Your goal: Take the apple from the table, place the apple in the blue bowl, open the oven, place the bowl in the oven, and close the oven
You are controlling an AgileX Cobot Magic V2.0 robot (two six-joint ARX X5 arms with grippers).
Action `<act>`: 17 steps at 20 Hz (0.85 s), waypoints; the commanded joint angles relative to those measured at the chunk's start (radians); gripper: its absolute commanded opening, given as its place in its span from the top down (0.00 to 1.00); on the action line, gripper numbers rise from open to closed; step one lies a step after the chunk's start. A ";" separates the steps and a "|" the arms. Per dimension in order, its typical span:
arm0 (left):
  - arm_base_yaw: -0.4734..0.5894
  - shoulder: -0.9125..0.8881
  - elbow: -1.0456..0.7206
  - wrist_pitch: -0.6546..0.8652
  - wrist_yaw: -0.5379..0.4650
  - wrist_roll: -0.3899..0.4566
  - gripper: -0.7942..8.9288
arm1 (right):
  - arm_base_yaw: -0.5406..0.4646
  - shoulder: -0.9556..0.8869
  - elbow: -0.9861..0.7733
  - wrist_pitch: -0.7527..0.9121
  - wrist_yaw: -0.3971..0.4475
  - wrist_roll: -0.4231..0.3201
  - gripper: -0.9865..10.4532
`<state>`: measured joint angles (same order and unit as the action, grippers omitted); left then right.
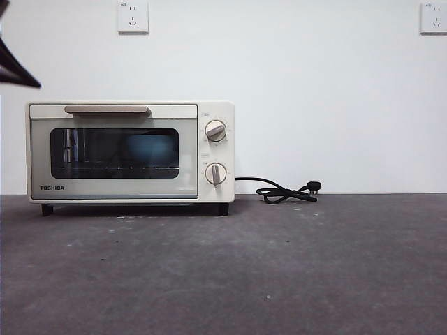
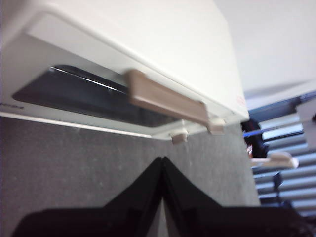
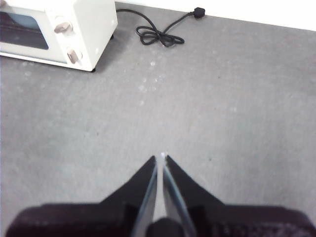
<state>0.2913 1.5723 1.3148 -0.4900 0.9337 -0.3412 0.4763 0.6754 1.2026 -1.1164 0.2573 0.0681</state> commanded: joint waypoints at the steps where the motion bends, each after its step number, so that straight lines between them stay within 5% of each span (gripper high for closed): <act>1: -0.014 -0.088 0.003 -0.101 -0.021 0.177 0.93 | 0.001 -0.016 -0.125 0.010 -0.003 0.012 0.89; 5: -0.087 -0.274 0.003 -0.283 -0.206 0.347 0.93 | 0.001 0.019 -0.208 -0.015 -0.003 0.112 0.89; 8: -0.174 -0.401 0.003 -0.344 -0.308 0.398 0.93 | 0.001 0.071 -0.208 -0.020 0.001 0.174 0.89; 17: -0.327 -0.589 0.003 -0.437 -0.351 0.394 0.92 | 0.001 0.181 -0.208 -0.001 0.012 0.174 0.89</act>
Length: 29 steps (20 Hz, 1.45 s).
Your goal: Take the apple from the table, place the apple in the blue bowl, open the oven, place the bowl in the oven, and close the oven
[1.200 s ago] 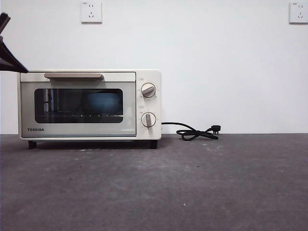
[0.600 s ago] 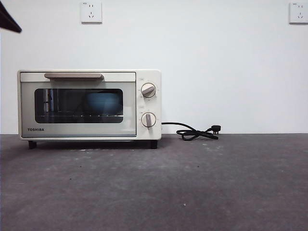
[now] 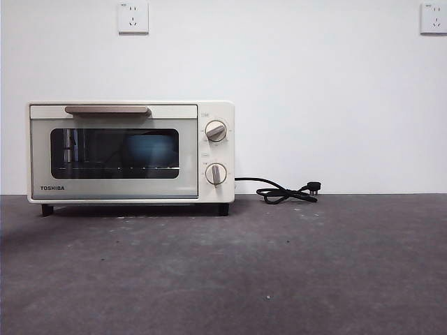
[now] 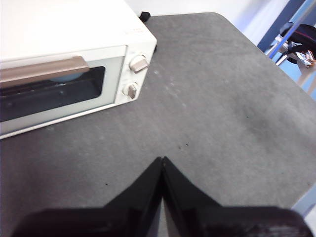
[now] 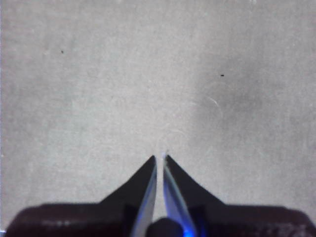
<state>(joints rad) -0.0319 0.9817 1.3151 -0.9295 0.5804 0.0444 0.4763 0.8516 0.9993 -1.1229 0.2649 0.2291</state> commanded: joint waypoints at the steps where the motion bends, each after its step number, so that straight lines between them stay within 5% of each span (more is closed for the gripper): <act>1: -0.003 0.002 0.003 0.003 0.002 0.008 0.92 | 0.001 0.015 -0.004 0.008 0.004 0.013 0.89; 10: -0.009 0.085 0.003 0.006 -0.005 0.018 0.92 | 0.001 0.028 -0.004 0.032 0.005 0.013 0.89; 12: -0.007 0.093 0.003 0.057 -0.071 0.100 0.92 | 0.001 0.028 -0.004 0.032 0.005 0.013 0.89; 16: -0.020 0.053 -0.045 0.317 -0.170 0.117 0.92 | 0.001 0.028 -0.004 0.032 0.005 0.013 0.89; 20: -0.027 -0.095 -0.257 0.546 -0.197 0.156 0.92 | 0.001 0.029 -0.004 0.032 0.005 0.013 0.89; 24: -0.024 -0.329 -0.635 0.734 -0.388 0.180 0.92 | 0.001 0.029 -0.004 0.032 0.005 0.013 0.89; 29: -0.024 -0.637 -1.075 0.957 -0.456 0.152 0.92 | 0.001 0.029 -0.004 0.032 0.005 0.013 0.89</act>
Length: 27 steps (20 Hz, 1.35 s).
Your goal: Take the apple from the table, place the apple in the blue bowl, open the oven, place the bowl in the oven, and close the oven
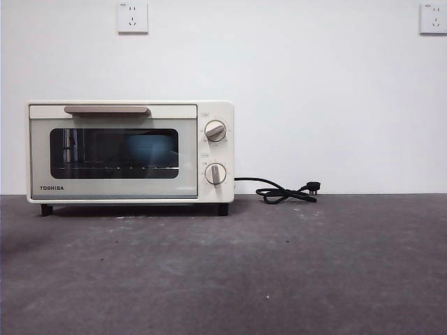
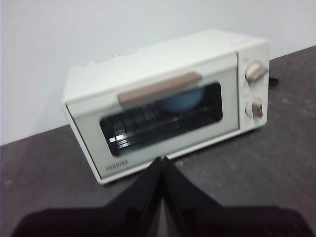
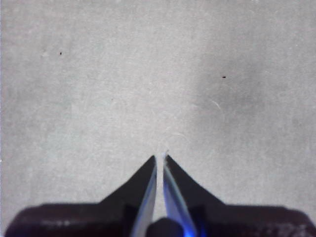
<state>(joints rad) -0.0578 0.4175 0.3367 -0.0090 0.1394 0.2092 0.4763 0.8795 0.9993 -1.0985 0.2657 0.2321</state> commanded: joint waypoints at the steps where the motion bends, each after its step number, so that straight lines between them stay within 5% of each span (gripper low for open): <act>1: 0.002 -0.130 -0.155 0.050 -0.032 -0.031 0.92 | 0.001 0.001 -0.004 0.007 0.004 0.010 0.89; 10: 0.002 -0.408 -0.330 -0.071 -0.166 -0.076 0.92 | 0.001 0.001 -0.004 0.007 0.004 0.010 0.89; 13: 0.002 -0.414 -0.330 -0.163 -0.166 -0.073 0.92 | 0.001 0.001 -0.004 0.007 0.004 0.010 0.89; 27: -0.002 -0.402 -0.329 -0.155 -0.159 -0.072 0.92 | 0.001 0.002 -0.004 0.007 0.004 0.010 0.89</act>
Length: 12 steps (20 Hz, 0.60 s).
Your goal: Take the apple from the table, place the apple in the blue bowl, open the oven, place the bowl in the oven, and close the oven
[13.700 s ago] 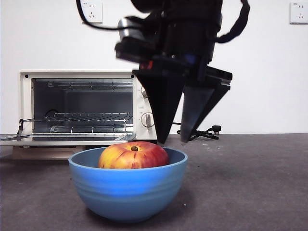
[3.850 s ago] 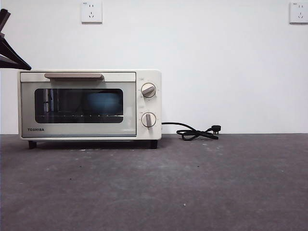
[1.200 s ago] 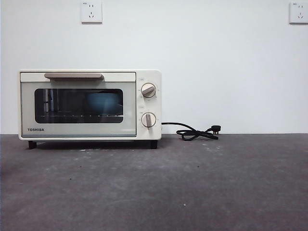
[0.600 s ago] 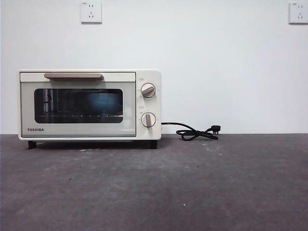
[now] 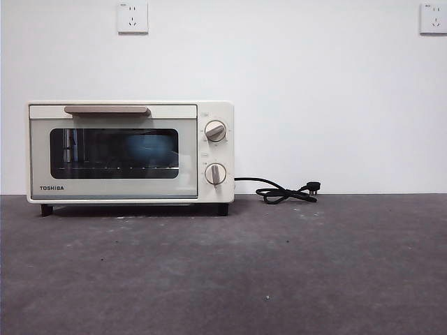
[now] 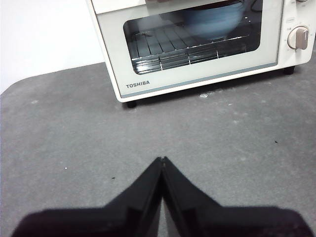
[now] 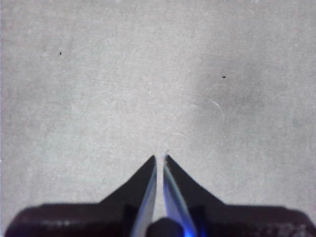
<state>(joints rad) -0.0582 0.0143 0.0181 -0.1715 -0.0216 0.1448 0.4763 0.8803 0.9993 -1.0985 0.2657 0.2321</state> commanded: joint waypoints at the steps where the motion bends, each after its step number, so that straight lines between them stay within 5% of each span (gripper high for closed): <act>1: -0.002 0.001 -0.010 0.008 0.002 -0.008 0.92 | 0.001 0.001 -0.004 0.007 0.004 0.010 0.89; 8: -0.002 0.001 -0.010 0.008 0.002 -0.008 0.92 | -0.013 -0.017 -0.004 0.021 0.026 -0.044 0.89; 10: -0.002 0.001 -0.010 0.008 0.002 -0.008 0.92 | -0.070 -0.050 -0.007 0.132 0.040 -0.117 0.89; 12: -0.002 0.002 -0.010 0.008 0.002 -0.008 0.92 | -0.172 -0.123 -0.040 0.337 -0.057 -0.181 0.89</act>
<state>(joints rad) -0.0582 0.0158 0.0181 -0.1715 -0.0200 0.1448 0.3214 0.7719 0.9760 -0.8146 0.2298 0.1024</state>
